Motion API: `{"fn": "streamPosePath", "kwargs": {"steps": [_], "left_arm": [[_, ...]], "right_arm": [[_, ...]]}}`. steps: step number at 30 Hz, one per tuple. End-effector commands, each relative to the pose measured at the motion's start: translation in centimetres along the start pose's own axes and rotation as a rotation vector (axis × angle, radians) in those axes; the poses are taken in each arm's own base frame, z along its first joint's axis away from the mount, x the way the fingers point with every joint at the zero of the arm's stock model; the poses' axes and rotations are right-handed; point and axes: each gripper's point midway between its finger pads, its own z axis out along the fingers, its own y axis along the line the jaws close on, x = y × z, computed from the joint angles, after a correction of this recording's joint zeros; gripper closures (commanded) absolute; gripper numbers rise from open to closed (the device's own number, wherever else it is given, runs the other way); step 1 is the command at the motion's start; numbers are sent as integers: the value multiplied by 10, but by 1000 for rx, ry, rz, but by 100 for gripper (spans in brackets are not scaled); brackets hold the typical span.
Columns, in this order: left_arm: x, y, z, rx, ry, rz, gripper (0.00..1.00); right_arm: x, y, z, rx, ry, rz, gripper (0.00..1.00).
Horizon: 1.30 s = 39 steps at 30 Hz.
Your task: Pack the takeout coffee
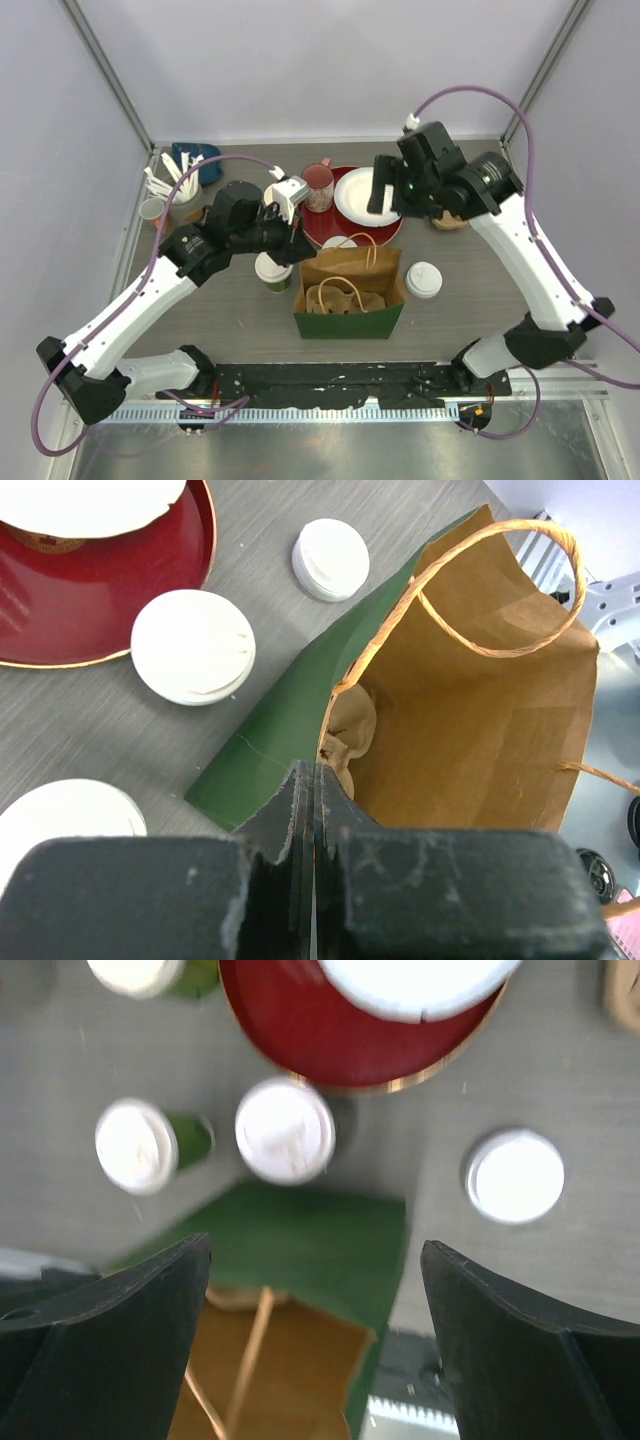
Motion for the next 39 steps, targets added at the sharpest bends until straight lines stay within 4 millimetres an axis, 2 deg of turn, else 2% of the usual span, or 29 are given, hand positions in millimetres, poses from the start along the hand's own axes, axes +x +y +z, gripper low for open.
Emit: {"fn": "streamPosePath", "kwargs": {"steps": [1, 3, 4, 5, 7, 10, 12, 16, 19, 23, 28, 29, 32, 33, 34, 35, 36, 37, 39], "left_arm": [[-20, -3, -8, 0, -123, 28, 100], [-16, 2, -7, -24, -121, 2, 100], [-15, 4, -7, -33, -124, -3, 100], [-16, 5, -7, -39, -131, -3, 100], [-16, 7, -7, -50, -138, -2, 100], [-14, 5, -5, -36, -129, -5, 100], [-13, 5, -2, -26, -130, -12, 100], [-16, 4, 0, -19, -138, -17, 100], [-18, 2, -2, -17, -145, -16, 100], [-18, -3, -3, 13, -149, -30, 100], [-19, -10, -2, 53, -158, -55, 99], [-19, -12, -3, 57, -161, -54, 97], [-23, -14, -8, 65, -172, -42, 68], [-25, -14, -11, 64, -178, -37, 51], [-23, -13, -12, 57, -167, -37, 45], [-29, -14, -18, 52, -180, -34, 39], [-32, -7, -21, 27, -182, -42, 33], [-28, 0, -24, -3, -160, -63, 31], [-37, 15, -35, -67, -178, -82, 25]], "right_arm": [[64, -10, -61, -205, 128, -41, 11], [76, -6, -61, -251, 145, -29, 14], [79, -12, -61, -230, 147, -30, 14], [92, -25, -58, -171, 201, -52, 15], [103, -35, -53, -127, 252, -90, 17], [101, -28, -50, -169, 237, -97, 19], [99, -26, -47, -171, 231, -89, 23], [117, -22, -31, -148, 287, -72, 31], [124, -33, -22, -62, 294, -74, 42], [131, -50, -19, 25, 316, -80, 81], [134, -58, -27, 39, 320, -88, 90], [139, -59, -27, 37, 338, -95, 92], [144, -58, -30, 27, 376, -103, 96], [144, -58, -31, 27, 376, -103, 97], [143, -58, -31, 33, 373, -100, 98], [142, -57, -30, 35, 372, -96, 99], [142, -57, -30, 43, 369, -76, 99], [141, -56, -29, 44, 365, -66, 99], [138, -55, -29, 42, 338, -28, 99]]}}
